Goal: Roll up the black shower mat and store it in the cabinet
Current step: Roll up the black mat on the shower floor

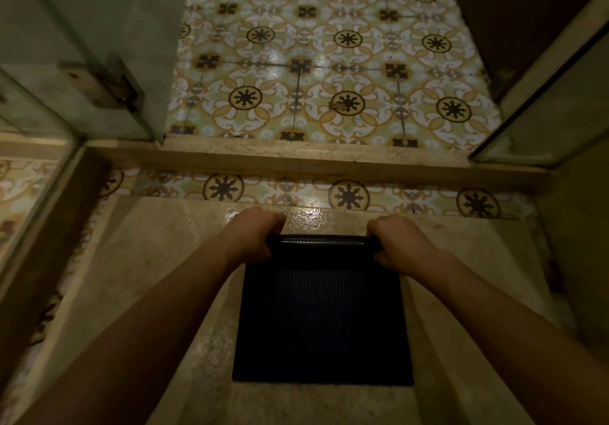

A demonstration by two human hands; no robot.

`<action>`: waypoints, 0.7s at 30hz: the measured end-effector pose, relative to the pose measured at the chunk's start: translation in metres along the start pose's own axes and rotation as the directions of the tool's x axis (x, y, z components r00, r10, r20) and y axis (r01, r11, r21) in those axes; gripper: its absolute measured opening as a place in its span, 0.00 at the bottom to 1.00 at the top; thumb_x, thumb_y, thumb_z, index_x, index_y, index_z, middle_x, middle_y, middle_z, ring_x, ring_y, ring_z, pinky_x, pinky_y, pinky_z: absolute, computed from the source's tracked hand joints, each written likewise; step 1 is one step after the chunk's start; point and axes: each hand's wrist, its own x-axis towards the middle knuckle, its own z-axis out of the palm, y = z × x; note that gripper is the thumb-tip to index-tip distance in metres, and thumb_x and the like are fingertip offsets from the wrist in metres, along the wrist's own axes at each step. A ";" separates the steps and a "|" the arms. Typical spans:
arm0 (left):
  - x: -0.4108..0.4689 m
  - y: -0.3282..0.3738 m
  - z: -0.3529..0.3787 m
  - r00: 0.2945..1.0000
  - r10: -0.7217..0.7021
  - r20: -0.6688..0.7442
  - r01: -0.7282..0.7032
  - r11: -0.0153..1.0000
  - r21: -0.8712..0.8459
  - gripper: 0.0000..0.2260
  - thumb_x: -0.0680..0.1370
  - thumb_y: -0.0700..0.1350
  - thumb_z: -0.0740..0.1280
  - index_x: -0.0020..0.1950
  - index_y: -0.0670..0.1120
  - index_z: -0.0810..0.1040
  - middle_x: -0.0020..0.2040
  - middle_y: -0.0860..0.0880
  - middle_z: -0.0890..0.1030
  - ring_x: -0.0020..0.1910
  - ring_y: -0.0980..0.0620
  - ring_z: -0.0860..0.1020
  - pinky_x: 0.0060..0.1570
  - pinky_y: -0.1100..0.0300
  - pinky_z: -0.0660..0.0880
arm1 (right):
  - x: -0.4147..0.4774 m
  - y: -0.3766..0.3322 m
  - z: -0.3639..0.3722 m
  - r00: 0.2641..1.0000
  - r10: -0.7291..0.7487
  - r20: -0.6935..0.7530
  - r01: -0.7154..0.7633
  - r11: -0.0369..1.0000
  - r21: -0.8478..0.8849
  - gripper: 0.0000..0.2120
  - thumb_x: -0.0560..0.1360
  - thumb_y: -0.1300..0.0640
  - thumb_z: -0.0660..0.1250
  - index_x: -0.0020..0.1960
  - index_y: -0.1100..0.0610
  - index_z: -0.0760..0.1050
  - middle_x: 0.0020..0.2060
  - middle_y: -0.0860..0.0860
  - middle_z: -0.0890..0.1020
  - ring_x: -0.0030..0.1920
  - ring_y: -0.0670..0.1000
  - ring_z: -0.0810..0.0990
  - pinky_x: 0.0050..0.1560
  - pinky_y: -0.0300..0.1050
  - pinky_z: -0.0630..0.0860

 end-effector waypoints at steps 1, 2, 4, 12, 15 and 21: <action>-0.002 0.001 0.002 1.000 -0.001 -0.017 0.001 1.000 -0.003 0.12 0.69 0.43 0.72 0.49 0.50 0.74 0.48 0.49 0.81 0.48 0.47 0.78 0.40 0.58 0.72 | -0.001 0.001 -0.002 1.000 -0.008 0.018 0.007 1.000 0.017 0.14 0.66 0.60 0.73 0.51 0.56 0.77 0.47 0.54 0.80 0.47 0.55 0.78 0.43 0.45 0.74; -0.003 0.003 0.004 1.000 -0.005 -0.025 0.005 1.000 -0.003 0.14 0.69 0.43 0.73 0.52 0.50 0.75 0.50 0.49 0.81 0.49 0.47 0.78 0.42 0.57 0.74 | -0.001 0.003 -0.004 0.999 -0.012 0.038 0.011 0.999 0.032 0.15 0.67 0.59 0.73 0.52 0.56 0.77 0.48 0.54 0.80 0.49 0.55 0.78 0.44 0.45 0.73; -0.003 0.004 0.005 1.000 -0.018 -0.007 0.018 1.000 0.011 0.14 0.69 0.43 0.73 0.53 0.50 0.77 0.50 0.49 0.81 0.50 0.47 0.79 0.43 0.57 0.75 | -0.001 0.003 -0.008 0.997 -0.015 0.078 0.011 0.999 0.054 0.15 0.68 0.59 0.73 0.54 0.55 0.78 0.50 0.55 0.81 0.51 0.55 0.78 0.44 0.44 0.71; -0.005 0.004 0.006 1.000 -0.021 0.008 0.021 0.999 0.041 0.12 0.69 0.44 0.73 0.50 0.51 0.75 0.47 0.49 0.81 0.47 0.47 0.78 0.39 0.58 0.72 | -0.006 -0.003 -0.005 0.998 -0.032 0.052 0.030 0.999 0.029 0.20 0.68 0.59 0.73 0.58 0.57 0.74 0.52 0.57 0.80 0.54 0.57 0.77 0.48 0.48 0.74; -0.003 0.010 0.006 1.000 -0.015 0.000 0.015 0.996 0.090 0.11 0.68 0.44 0.72 0.43 0.52 0.72 0.38 0.53 0.74 0.40 0.49 0.76 0.33 0.59 0.69 | -0.007 -0.002 -0.008 0.992 -0.053 0.118 0.051 0.999 0.019 0.17 0.69 0.59 0.71 0.58 0.55 0.78 0.51 0.55 0.82 0.54 0.56 0.79 0.51 0.49 0.76; -0.001 0.008 0.001 0.993 -0.054 0.103 0.047 0.996 0.072 0.11 0.67 0.42 0.71 0.44 0.52 0.73 0.37 0.53 0.73 0.31 0.56 0.68 0.24 0.63 0.62 | -0.010 -0.004 -0.004 0.993 0.010 0.120 -0.020 0.996 0.087 0.16 0.70 0.61 0.69 0.57 0.56 0.75 0.53 0.57 0.78 0.52 0.57 0.77 0.49 0.49 0.76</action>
